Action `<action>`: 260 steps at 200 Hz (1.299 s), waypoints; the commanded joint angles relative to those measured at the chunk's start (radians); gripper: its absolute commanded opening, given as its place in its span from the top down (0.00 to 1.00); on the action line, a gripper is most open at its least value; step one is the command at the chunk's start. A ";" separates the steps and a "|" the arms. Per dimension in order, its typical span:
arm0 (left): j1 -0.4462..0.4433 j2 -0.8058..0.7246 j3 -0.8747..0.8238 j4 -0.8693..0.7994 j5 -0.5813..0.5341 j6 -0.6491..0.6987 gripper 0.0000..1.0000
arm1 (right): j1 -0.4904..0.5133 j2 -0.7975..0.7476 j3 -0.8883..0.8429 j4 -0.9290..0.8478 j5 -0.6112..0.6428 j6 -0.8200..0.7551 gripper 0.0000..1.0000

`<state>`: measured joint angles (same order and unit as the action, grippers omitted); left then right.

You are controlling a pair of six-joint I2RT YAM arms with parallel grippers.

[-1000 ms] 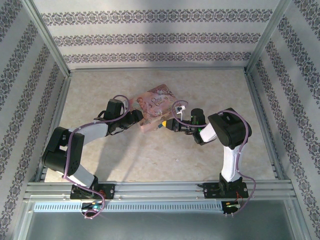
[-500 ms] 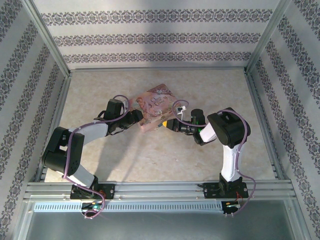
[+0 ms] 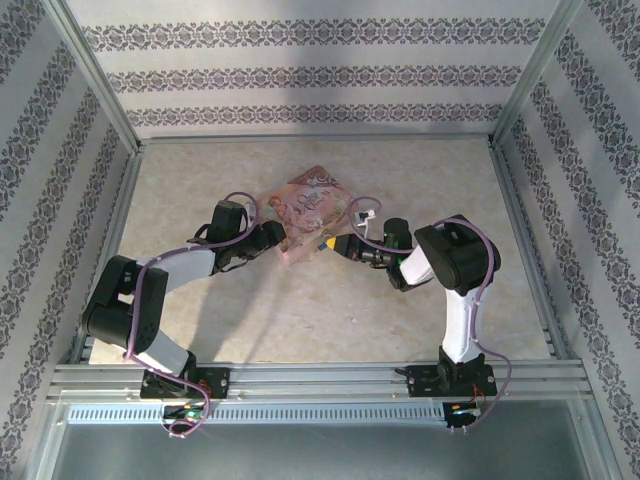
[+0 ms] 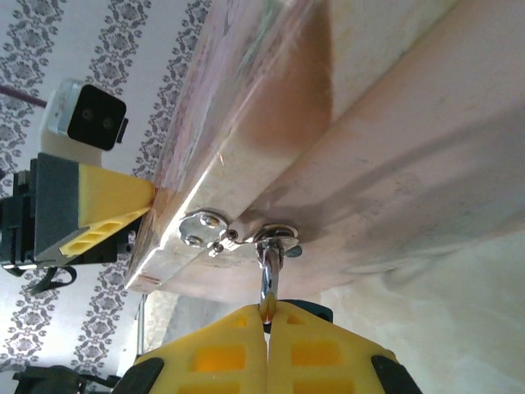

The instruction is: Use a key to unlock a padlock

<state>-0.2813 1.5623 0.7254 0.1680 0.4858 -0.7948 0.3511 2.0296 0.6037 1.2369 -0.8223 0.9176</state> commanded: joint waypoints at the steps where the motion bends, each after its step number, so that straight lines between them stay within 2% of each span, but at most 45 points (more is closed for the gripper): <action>1: -0.016 0.013 -0.049 -0.116 -0.035 0.008 0.34 | -0.016 0.013 -0.010 0.111 0.044 0.036 1.00; 108: -0.014 0.002 -0.036 -0.122 -0.048 0.007 0.33 | -0.068 -0.033 -0.084 0.115 0.050 0.003 1.00; 164: -0.013 -0.079 0.000 -0.149 -0.063 0.030 0.27 | -0.112 -0.200 -0.181 0.021 0.042 -0.055 1.00; 189: -0.011 -0.160 0.022 -0.192 -0.104 0.062 0.23 | -0.121 -0.302 -0.211 -0.088 0.041 -0.096 1.00; 238: -0.001 -0.326 0.038 -0.277 -0.217 0.127 0.18 | -0.122 -0.546 -0.216 -0.461 0.049 -0.220 1.00; 260: 0.007 -0.399 0.023 -0.294 -0.278 0.151 0.16 | -0.115 -0.679 -0.191 -0.742 0.062 -0.316 1.00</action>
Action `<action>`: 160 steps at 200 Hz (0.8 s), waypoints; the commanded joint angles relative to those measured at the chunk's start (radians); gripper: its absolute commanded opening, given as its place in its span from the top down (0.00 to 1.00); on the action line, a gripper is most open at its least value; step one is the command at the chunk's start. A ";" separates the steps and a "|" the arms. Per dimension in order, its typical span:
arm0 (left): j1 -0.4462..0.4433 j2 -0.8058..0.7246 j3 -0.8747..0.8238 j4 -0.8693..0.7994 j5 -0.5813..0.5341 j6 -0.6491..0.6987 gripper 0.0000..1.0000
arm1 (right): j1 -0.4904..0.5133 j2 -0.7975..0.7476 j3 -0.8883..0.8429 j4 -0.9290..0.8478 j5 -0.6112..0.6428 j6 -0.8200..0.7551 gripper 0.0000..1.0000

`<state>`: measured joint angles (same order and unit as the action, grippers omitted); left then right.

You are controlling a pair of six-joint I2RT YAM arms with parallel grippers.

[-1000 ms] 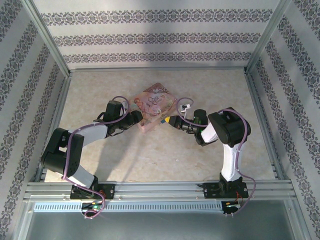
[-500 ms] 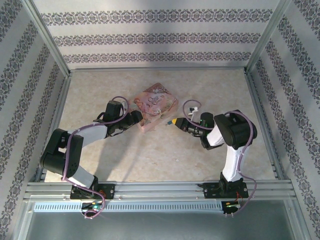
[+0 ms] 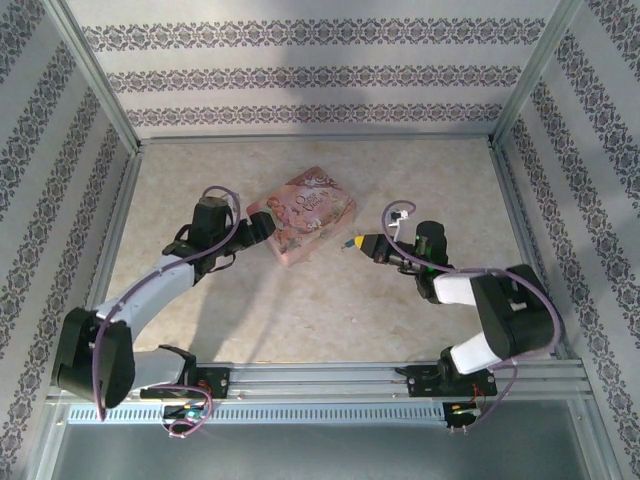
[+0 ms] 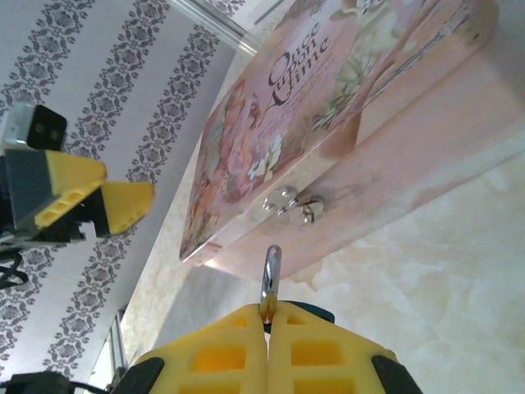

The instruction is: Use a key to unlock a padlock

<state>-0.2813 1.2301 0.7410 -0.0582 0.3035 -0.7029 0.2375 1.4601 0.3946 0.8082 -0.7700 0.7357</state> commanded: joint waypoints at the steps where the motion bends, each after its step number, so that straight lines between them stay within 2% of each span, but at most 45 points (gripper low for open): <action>1: 0.008 -0.071 0.007 -0.069 -0.098 0.061 0.16 | -0.001 -0.118 0.019 -0.327 0.010 -0.139 1.00; 31: 0.017 -0.169 -0.021 -0.080 -0.181 0.094 0.15 | 0.007 -0.285 0.051 -0.649 0.032 -0.239 1.00; 79: 0.032 -0.334 -0.097 -0.040 -0.313 0.110 0.12 | 0.045 -0.438 0.065 -0.979 0.065 -0.280 1.00; 121: 0.042 -0.397 -0.115 -0.065 -0.354 0.121 0.10 | 0.093 -0.472 0.032 -1.077 0.099 -0.247 1.00; 160: 0.045 -0.397 -0.120 -0.072 -0.349 0.118 0.10 | 0.136 -0.398 0.026 -1.083 0.121 -0.238 1.00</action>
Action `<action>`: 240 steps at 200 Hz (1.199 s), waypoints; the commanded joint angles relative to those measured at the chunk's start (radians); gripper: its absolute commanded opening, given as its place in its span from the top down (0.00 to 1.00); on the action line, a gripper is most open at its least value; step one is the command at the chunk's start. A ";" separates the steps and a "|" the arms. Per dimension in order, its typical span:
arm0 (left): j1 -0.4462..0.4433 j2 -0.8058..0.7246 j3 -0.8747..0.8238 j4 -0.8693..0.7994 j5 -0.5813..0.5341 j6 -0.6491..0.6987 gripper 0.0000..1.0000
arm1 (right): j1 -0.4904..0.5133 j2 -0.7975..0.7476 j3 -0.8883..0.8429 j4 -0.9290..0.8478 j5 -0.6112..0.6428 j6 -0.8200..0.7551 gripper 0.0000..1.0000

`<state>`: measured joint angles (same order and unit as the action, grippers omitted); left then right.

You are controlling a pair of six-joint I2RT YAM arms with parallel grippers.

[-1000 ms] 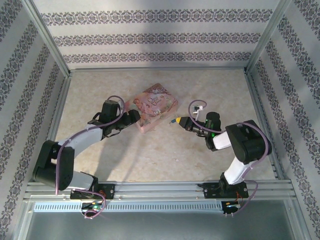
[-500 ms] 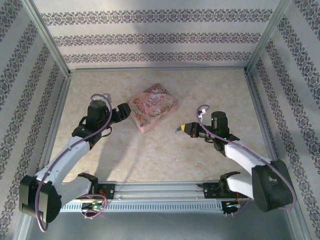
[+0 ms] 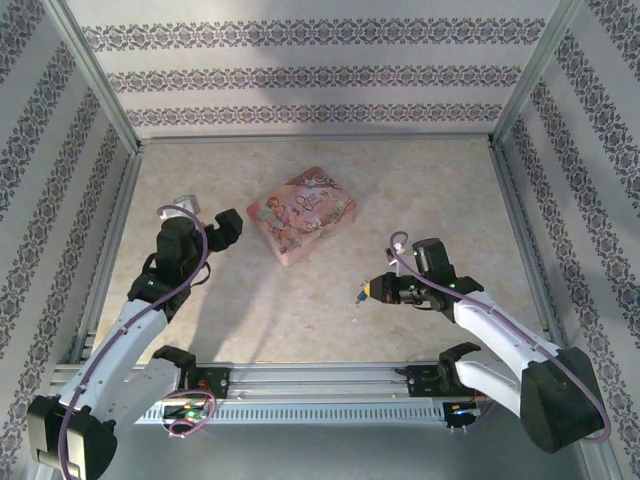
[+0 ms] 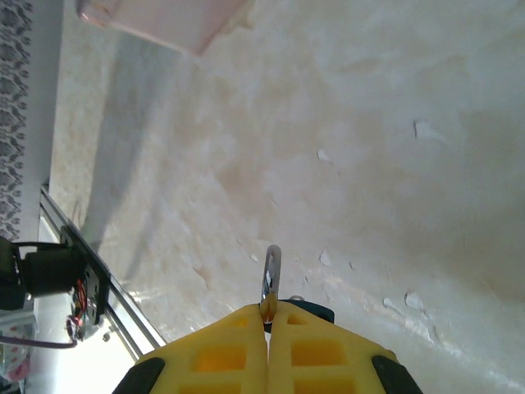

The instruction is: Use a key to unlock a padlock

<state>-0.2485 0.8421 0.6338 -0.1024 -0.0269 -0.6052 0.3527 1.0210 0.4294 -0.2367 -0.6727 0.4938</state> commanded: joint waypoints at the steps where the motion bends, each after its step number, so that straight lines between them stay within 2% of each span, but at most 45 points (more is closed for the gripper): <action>1: 0.012 -0.009 -0.013 -0.027 -0.018 0.021 0.10 | 0.022 0.044 -0.008 -0.038 0.025 0.003 1.00; 80: 0.014 -0.012 -0.017 -0.041 -0.009 0.016 0.10 | 0.045 0.232 0.044 0.022 0.027 -0.005 1.00; 174: 0.014 -0.018 -0.017 -0.049 -0.014 0.018 0.10 | 0.046 0.341 0.072 0.090 0.012 0.019 1.00; 240: 0.014 -0.028 -0.011 -0.061 -0.024 0.028 0.09 | 0.039 0.305 0.081 0.062 0.061 0.032 0.76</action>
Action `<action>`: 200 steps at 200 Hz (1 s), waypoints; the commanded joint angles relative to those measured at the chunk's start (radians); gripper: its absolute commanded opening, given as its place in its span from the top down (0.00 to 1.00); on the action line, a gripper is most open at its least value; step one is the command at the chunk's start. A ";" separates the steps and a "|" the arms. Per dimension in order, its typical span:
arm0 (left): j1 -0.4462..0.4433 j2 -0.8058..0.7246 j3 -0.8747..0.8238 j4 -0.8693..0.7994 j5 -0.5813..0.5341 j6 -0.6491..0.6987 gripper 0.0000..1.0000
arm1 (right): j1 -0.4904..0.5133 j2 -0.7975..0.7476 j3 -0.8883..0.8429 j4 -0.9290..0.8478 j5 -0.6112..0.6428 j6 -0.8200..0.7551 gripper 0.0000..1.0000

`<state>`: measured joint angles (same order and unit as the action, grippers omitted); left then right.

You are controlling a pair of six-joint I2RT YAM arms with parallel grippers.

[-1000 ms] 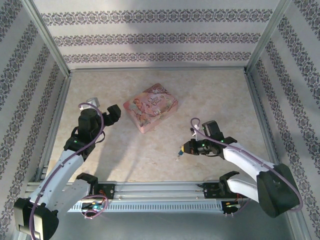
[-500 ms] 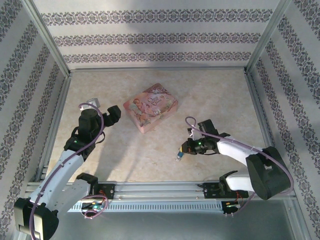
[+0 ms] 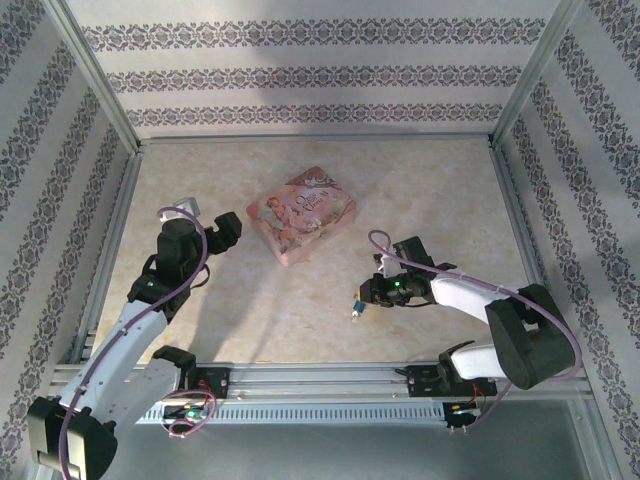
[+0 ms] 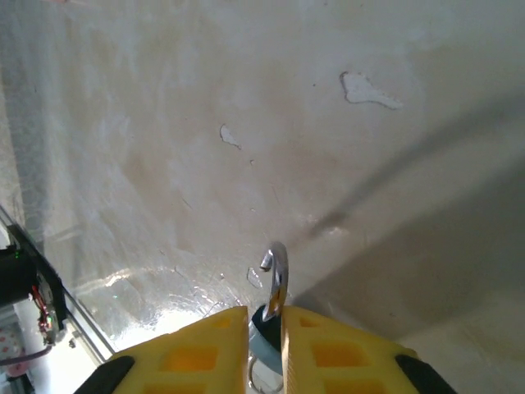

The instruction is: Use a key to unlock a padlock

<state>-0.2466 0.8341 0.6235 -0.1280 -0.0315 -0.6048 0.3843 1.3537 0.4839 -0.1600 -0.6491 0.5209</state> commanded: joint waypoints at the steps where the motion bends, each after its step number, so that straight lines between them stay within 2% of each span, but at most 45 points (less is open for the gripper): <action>1: 0.012 -0.021 0.000 -0.036 -0.019 0.028 0.09 | 0.007 -0.030 0.027 -0.017 0.039 0.004 0.76; 17: 0.014 -0.028 0.005 -0.042 -0.025 0.034 0.09 | -0.003 -0.064 0.035 -0.046 0.062 0.000 0.70; 79: 0.017 -0.079 0.016 -0.074 -0.073 0.064 0.07 | -0.065 -0.278 0.117 -0.174 0.160 -0.076 0.60; 130: 0.020 -0.169 0.008 -0.080 -0.158 0.133 0.00 | -0.179 -0.416 0.216 -0.209 0.266 -0.196 0.49; 169: 0.020 -0.237 -0.007 -0.105 -0.276 0.188 0.01 | -0.259 -0.440 0.265 -0.175 0.327 -0.273 0.41; 189: 0.020 -0.264 -0.019 -0.123 -0.351 0.225 0.01 | -0.288 -0.454 0.266 -0.131 0.382 -0.308 0.33; 200: 0.020 -0.281 -0.032 -0.124 -0.391 0.244 0.01 | -0.299 -0.463 0.256 -0.098 0.428 -0.322 0.26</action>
<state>-0.2405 0.5873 0.6189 -0.2031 -0.2951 -0.4408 0.1093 0.9176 0.7258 -0.3199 -0.3313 0.2699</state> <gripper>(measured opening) 0.993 0.678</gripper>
